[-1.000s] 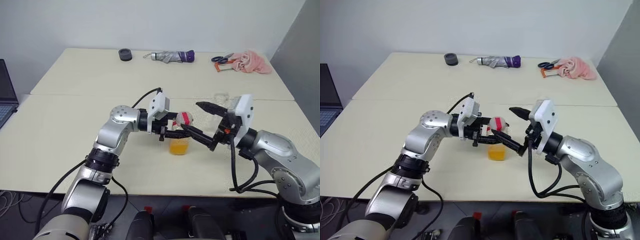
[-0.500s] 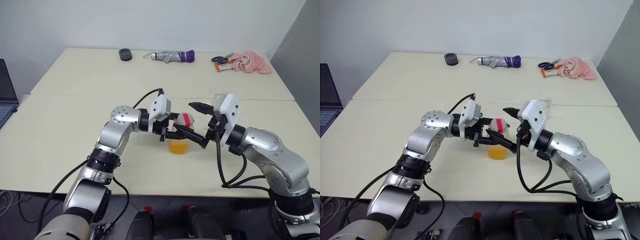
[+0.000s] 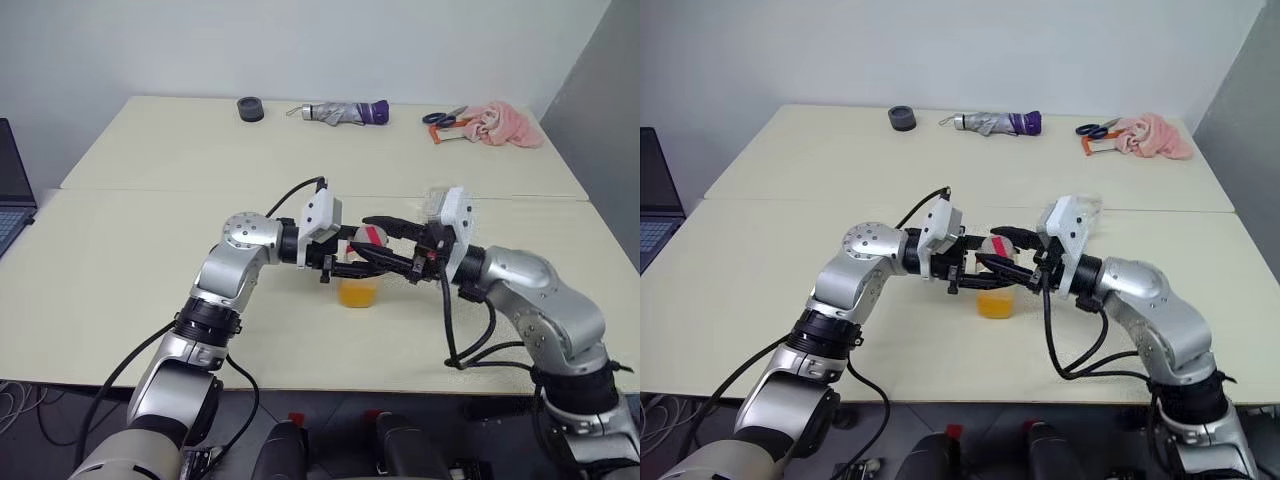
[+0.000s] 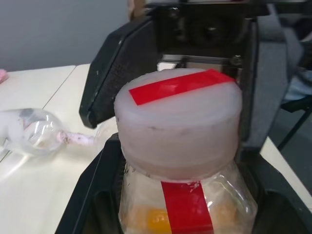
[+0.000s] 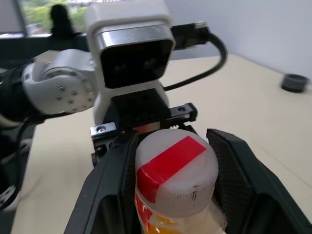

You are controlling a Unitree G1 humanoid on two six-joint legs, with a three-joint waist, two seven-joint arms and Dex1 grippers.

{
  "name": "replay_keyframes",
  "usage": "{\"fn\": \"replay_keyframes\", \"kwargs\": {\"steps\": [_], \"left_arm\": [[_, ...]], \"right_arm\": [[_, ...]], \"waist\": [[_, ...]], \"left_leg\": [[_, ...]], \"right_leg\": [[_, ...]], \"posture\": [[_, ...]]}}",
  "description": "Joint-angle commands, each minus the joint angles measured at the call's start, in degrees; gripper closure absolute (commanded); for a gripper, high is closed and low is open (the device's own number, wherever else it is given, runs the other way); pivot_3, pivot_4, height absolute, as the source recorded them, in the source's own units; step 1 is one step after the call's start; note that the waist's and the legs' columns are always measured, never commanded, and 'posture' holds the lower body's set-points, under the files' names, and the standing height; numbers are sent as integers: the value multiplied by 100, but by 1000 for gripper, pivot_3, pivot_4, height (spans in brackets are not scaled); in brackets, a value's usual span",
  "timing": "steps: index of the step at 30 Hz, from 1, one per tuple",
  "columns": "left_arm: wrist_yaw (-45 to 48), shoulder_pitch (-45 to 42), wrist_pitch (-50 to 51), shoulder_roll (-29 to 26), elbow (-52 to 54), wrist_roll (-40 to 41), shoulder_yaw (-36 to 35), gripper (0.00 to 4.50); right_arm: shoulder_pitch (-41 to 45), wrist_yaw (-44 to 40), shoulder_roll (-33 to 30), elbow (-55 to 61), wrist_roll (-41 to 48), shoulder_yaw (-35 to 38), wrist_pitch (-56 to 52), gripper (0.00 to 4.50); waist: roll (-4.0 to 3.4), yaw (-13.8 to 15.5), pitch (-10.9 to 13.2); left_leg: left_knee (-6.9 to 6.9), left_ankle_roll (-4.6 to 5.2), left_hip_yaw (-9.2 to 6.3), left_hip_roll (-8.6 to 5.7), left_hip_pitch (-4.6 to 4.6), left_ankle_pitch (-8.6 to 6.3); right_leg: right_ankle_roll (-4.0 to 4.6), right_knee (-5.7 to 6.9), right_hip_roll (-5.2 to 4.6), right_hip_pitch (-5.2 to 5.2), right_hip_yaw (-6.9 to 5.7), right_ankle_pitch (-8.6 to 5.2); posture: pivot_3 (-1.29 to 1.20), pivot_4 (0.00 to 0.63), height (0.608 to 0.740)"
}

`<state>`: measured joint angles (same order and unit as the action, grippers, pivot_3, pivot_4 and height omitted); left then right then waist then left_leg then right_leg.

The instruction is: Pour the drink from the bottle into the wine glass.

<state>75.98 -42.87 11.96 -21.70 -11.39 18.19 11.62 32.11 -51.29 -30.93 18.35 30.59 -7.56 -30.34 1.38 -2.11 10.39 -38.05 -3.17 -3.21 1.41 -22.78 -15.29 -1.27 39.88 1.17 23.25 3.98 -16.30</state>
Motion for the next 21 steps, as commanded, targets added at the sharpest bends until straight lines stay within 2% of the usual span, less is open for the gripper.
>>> {"fn": "replay_keyframes", "kwargs": {"steps": [1,3,6,8,15,16,19,21], "left_arm": [[166,-223,183,-5,282,332,-120,2316],[209,-240,213,-30,285,357,-133,2316],[185,-219,197,-26,283,315,-140,2316],[103,-217,228,17,285,320,-171,2316],[46,-214,255,30,244,337,-198,2316],[48,-223,249,32,222,337,-198,2316],[81,-302,216,66,80,324,-189,2316],[133,-364,197,93,-16,329,-182,2316]], "right_arm": [[762,-1567,-242,-681,-130,-373,705,2607],[978,-1794,-268,-1040,-238,-412,845,2607],[1017,-1707,-268,-1092,-107,-264,522,2607],[829,-1253,-167,-887,-2,32,390,2607],[-335,385,-85,905,841,1188,-523,153],[-462,592,-70,1118,973,1285,-664,6],[-1004,1633,271,1923,1309,1492,-1054,0],[-1190,2333,574,2333,1033,1244,-1146,0]], "waist": [[-2,0,1],[-2,5,1],[-2,20,2],[-2,25,2],[-2,45,3],[-2,45,3],[-2,41,2],[-3,18,3]], "left_leg": [[0,1,-5,2,1,0],[2,1,-8,6,0,0],[4,1,-12,8,-4,0],[4,1,-12,8,-9,0],[-3,1,-17,8,-17,0],[-2,1,-16,8,-16,0],[3,1,-20,6,-13,0],[2,0,-19,3,-12,0]], "right_leg": [[1,1,0,-1,-4,0],[3,0,7,-1,-6,-1],[8,-1,6,0,-9,-3],[8,-1,-1,4,-9,-3],[6,2,-29,4,-9,-4],[5,2,-28,3,-8,-4],[6,1,-18,2,-13,-4],[6,3,-9,3,-11,-5]], "posture": [[0,150,740],[0,150,740],[0,150,740],[0,150,740],[0,150,740],[0,150,740],[0,150,740],[0,150,740]]}}
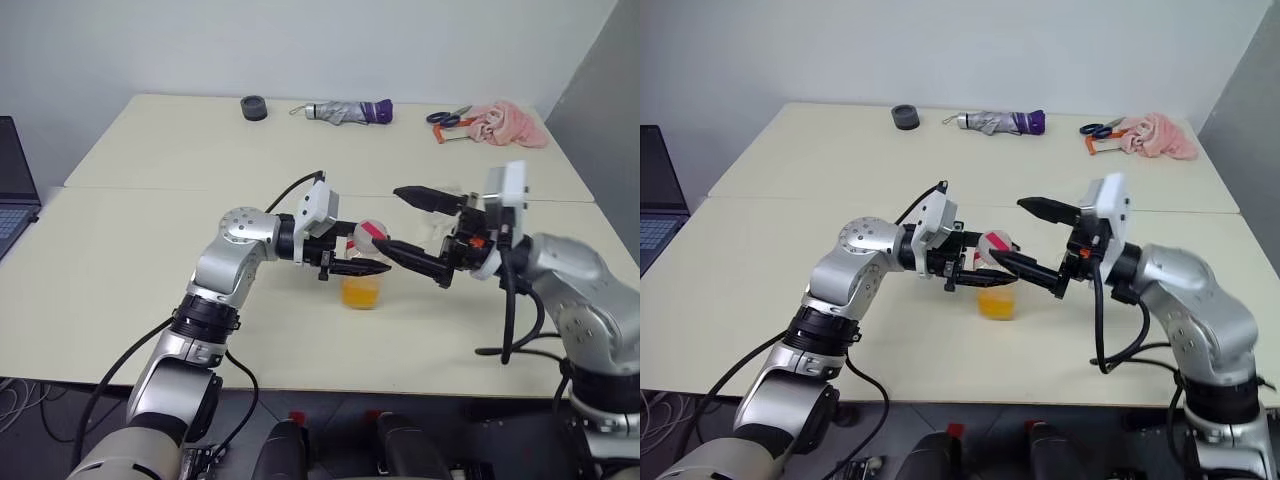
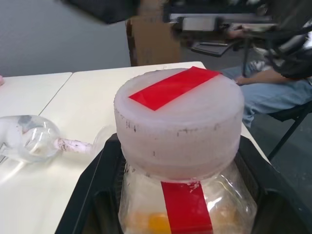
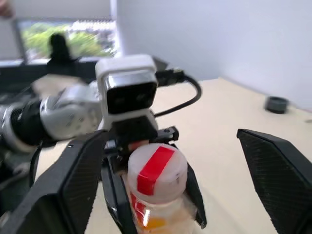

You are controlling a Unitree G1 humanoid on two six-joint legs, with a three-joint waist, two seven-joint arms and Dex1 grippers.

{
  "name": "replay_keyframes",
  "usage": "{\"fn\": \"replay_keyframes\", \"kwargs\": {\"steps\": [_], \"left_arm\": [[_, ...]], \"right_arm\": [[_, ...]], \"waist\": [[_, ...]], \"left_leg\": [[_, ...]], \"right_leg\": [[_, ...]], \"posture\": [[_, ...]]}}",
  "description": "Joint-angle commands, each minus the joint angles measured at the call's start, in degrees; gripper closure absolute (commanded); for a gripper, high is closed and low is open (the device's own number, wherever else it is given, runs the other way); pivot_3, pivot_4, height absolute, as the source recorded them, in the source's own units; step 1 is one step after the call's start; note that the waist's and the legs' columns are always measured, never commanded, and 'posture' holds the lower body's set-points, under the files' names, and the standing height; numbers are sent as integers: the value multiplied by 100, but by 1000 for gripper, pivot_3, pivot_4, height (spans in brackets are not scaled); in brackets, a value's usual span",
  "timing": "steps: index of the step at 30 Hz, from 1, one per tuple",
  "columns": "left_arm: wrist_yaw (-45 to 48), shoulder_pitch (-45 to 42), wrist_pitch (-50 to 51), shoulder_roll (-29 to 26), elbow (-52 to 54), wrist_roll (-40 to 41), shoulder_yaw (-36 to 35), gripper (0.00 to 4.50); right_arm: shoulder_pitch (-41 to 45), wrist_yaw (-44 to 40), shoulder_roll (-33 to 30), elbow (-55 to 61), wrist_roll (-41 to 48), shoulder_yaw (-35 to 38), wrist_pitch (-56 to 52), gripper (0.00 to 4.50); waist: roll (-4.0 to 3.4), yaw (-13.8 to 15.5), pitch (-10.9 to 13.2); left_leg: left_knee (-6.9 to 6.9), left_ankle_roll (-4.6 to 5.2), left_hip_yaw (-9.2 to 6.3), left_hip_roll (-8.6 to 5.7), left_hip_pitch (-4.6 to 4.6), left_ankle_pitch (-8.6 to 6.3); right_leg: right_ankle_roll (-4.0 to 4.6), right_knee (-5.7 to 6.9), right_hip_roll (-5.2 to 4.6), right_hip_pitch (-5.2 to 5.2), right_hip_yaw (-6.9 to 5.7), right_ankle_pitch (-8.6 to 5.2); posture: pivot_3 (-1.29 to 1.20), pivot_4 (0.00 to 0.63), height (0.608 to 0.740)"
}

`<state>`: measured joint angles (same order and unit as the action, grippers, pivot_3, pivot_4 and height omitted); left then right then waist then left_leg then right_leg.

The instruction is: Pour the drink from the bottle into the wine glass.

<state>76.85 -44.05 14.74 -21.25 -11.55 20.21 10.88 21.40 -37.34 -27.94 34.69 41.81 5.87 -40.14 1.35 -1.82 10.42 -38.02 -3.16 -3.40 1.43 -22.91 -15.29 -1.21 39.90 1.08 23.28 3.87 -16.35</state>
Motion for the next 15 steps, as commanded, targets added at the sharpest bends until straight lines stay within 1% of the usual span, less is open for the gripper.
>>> {"fn": "replay_keyframes", "kwargs": {"steps": [1,2,5,8,15], "left_arm": [[90,-288,-87,60,-58,133,-104,2316],[141,-330,-95,78,-125,142,-96,2316],[289,-451,-162,117,-322,116,-59,2316],[406,-589,-252,168,-528,69,-49,2316],[553,-766,-457,223,-826,-27,-22,2316]], "right_arm": [[-150,1230,398,818,-288,-268,-184,0],[-173,1510,550,879,-444,-428,-218,0],[-200,1856,671,941,-840,-814,-213,0],[-186,1980,782,845,-978,-957,-133,0],[-217,1908,923,571,-1204,-1048,131,0]], "waist": [[0,-23,0],[-1,-36,0],[-1,-38,0],[-1,-35,0],[-1,-25,0]], "left_leg": [[0,0,3,-1,2,0],[-1,0,5,2,4,0],[-1,-1,6,5,8,1],[-2,-1,7,2,5,1],[-1,0,6,3,3,0]], "right_leg": [[0,1,5,0,4,0],[0,2,10,1,7,0],[-9,5,19,1,9,-5],[-8,3,18,1,9,-5],[-1,-2,18,2,8,-1]], "posture": [[0,150,740],[0,150,740],[0,150,740],[0,150,740],[0,150,740]]}}
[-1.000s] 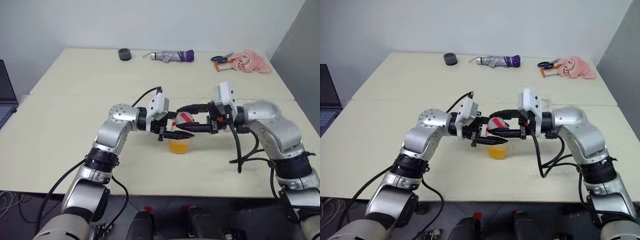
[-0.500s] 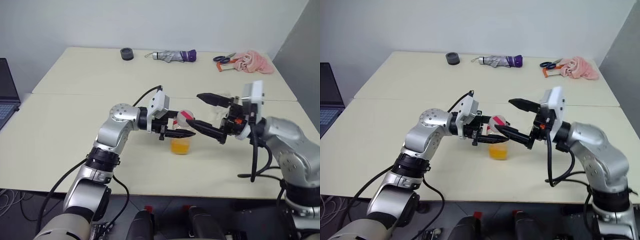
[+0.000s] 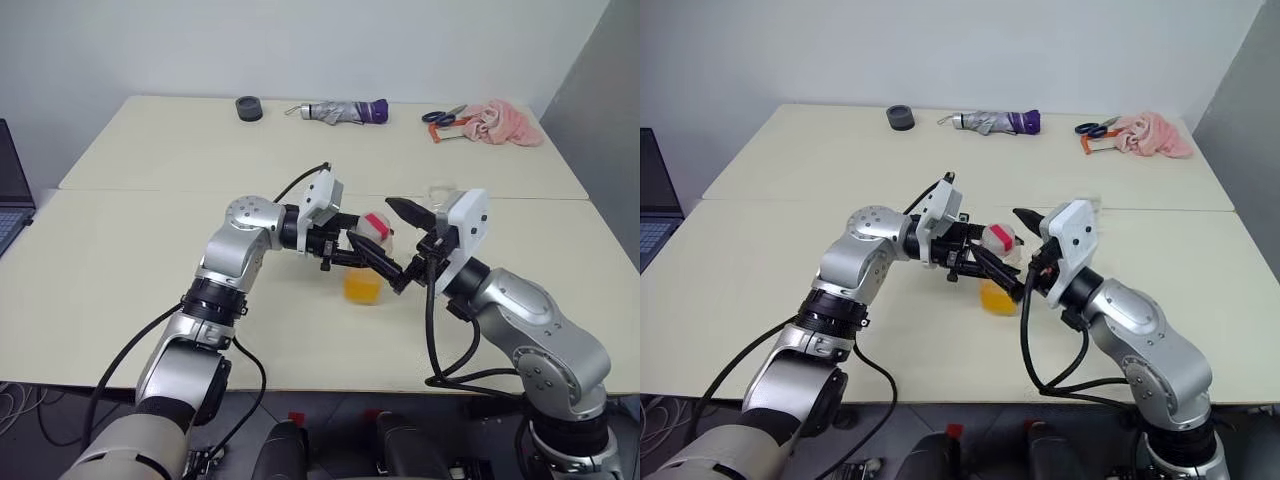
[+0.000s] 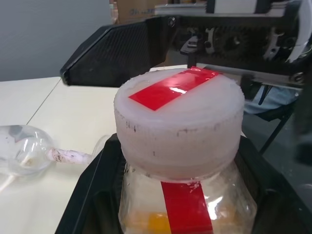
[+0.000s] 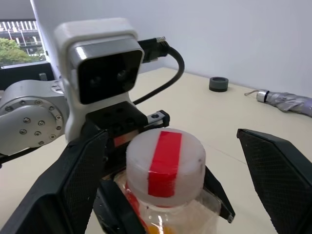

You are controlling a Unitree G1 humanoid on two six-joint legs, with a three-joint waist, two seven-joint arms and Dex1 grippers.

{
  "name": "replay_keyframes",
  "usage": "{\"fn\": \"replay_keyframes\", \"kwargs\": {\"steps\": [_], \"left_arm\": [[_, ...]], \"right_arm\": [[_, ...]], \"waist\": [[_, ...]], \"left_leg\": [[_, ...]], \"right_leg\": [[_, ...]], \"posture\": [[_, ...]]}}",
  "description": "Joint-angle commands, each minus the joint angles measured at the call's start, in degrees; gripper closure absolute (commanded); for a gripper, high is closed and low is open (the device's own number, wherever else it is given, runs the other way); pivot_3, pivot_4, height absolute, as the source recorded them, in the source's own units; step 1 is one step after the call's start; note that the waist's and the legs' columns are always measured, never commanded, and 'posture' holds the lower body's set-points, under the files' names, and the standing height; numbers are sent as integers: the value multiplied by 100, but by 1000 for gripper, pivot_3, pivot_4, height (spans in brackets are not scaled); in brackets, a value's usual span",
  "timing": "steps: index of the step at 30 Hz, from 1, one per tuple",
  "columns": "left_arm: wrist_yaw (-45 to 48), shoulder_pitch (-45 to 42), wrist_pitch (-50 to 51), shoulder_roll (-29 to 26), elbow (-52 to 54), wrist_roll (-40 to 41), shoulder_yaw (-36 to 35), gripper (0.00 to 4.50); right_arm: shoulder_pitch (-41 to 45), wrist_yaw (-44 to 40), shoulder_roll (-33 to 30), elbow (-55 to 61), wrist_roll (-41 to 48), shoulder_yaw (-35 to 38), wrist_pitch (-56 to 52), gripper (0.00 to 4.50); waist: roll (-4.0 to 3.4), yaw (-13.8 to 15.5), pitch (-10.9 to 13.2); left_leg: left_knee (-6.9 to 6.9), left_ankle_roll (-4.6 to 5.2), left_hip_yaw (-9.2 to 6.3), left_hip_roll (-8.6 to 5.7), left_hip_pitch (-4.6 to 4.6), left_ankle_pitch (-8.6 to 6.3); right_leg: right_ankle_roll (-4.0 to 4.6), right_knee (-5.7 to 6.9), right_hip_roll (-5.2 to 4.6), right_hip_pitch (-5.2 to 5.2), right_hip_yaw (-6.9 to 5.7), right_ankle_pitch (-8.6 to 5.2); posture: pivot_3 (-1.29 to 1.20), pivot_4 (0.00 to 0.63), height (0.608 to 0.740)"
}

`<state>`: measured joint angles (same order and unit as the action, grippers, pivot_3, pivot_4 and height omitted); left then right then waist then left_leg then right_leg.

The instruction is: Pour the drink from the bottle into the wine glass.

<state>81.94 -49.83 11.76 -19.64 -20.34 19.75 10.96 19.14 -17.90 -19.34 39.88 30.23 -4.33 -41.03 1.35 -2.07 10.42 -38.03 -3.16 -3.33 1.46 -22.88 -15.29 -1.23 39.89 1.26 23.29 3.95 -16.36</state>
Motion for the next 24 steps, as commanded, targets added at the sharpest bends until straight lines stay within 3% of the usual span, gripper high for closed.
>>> {"fn": "replay_keyframes", "kwargs": {"steps": [1,9,13,20,24], "left_arm": [[50,-191,-165,61,52,15,-33,2316],[86,-140,-184,9,118,-11,-67,2316],[93,-92,-165,-27,197,-2,-67,2316],[177,-3,-39,-102,445,53,-46,2316],[89,21,-32,-81,513,49,-44,2316]], "right_arm": [[-5,-63,67,33,-62,-52,250,0],[17,-272,115,-120,-82,-191,404,2577],[79,-649,12,-175,76,-211,460,2569],[1425,-4037,-1571,-1672,496,-481,805,2569],[2151,-4711,-1643,-2841,241,-600,1035,2569]], "waist": [[0,0,0],[0,0,0],[0,1,0],[-2,2,3],[-3,-43,3]], "left_leg": [[0,0,0,0,0,0],[0,0,0,1,0,0],[0,0,0,0,0,0],[-2,1,3,-2,4,-1],[2,2,2,8,10,-1]], "right_leg": [[0,0,0,0,0,0],[0,0,0,0,0,0],[0,0,0,0,0,0],[1,-1,-1,-2,-1,1],[3,0,10,-2,-1,1]], "posture": [[0,150,740],[0,150,740],[0,150,740],[0,150,740],[0,150,740]]}}
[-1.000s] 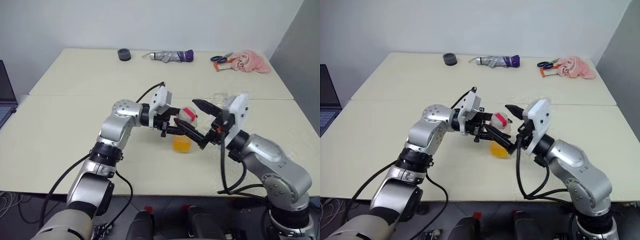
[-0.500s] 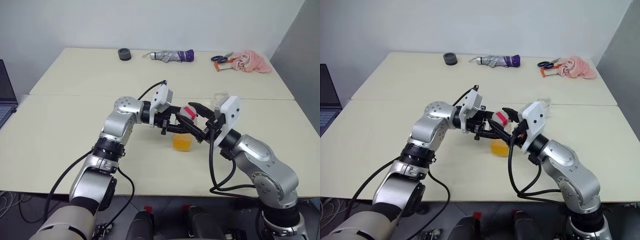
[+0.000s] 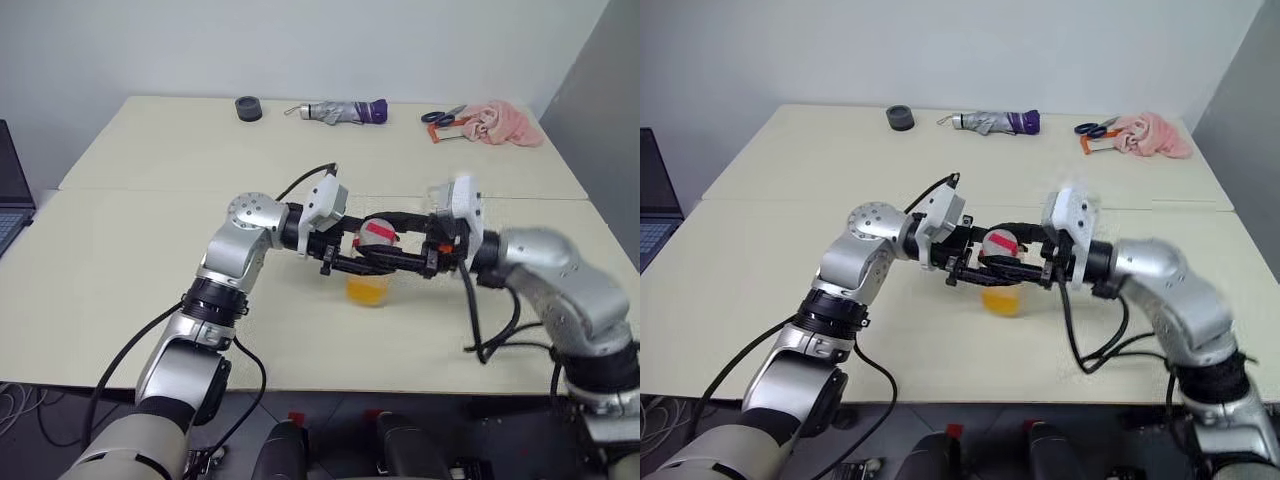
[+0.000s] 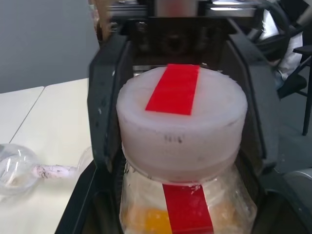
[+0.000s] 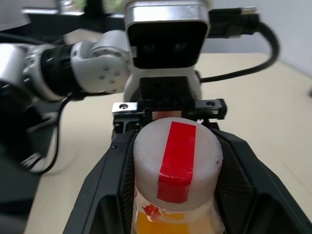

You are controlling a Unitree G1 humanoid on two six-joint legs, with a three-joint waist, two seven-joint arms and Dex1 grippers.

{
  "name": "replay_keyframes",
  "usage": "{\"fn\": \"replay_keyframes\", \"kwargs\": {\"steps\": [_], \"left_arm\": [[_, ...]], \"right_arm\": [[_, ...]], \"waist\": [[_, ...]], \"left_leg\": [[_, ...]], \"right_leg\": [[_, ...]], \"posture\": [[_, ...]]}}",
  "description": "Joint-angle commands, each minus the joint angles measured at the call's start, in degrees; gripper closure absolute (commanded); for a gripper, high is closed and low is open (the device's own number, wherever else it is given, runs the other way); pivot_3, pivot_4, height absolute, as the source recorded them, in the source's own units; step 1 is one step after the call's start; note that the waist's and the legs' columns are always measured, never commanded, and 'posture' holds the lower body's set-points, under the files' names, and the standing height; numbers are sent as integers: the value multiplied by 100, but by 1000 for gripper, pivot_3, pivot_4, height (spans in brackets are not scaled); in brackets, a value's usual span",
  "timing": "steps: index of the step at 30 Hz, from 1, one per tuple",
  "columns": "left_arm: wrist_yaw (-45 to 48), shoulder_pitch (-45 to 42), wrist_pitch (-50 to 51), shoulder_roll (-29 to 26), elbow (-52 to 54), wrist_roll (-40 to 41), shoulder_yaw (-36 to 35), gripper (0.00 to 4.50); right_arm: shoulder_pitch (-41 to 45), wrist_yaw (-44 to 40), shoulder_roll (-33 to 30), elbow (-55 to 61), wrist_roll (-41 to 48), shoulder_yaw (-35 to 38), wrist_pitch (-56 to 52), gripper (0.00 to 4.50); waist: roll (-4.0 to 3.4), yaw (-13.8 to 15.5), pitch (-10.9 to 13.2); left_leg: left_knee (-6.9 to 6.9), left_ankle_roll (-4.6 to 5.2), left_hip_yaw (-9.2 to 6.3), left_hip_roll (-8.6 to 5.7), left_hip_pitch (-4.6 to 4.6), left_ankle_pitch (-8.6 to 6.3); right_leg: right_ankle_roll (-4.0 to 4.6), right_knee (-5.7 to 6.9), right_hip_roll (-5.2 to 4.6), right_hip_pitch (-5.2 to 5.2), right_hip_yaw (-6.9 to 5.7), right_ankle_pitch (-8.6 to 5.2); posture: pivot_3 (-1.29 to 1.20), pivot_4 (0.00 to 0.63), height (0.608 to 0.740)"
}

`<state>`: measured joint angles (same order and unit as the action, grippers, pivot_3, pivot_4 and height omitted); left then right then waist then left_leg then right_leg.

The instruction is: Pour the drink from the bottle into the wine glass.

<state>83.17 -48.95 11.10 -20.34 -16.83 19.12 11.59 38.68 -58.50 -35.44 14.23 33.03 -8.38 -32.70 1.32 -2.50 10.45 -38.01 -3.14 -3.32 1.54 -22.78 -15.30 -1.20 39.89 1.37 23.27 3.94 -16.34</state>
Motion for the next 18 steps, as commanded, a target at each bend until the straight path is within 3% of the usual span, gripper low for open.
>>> {"fn": "replay_keyframes", "kwargs": {"steps": [1,4,11,14,18], "left_arm": [[-73,-64,43,-7,183,114,-112,2316],[-143,-34,82,-40,258,123,-136,2316],[-209,78,149,-164,422,137,-152,2316],[-232,71,138,-175,416,133,-162,2316],[-291,73,112,-185,401,120,-174,2316]], "right_arm": [[213,-721,-32,-326,-1,-162,178,2569],[188,-596,73,-389,22,14,190,2569],[-217,-247,-2,30,175,467,-34,171],[-448,-58,-106,326,251,688,-181,128],[-988,785,6,866,99,1061,-208,128]], "waist": [[0,5,0],[0,23,0],[-1,62,1],[-1,65,1],[-1,67,1]], "left_leg": [[1,0,-3,0,-2,0],[1,0,-4,-1,-11,0],[-2,0,-3,-5,-13,0],[-3,0,-3,-9,-13,0],[-2,0,-2,-11,-13,0]], "right_leg": [[1,0,0,0,-3,-1],[4,-3,-5,2,-5,-2],[3,0,-31,4,-5,-2],[3,0,-31,4,-5,-2],[3,1,-30,4,-4,-2]], "posture": [[0,150,740],[0,150,740],[0,150,740],[0,150,740],[0,150,740]]}}
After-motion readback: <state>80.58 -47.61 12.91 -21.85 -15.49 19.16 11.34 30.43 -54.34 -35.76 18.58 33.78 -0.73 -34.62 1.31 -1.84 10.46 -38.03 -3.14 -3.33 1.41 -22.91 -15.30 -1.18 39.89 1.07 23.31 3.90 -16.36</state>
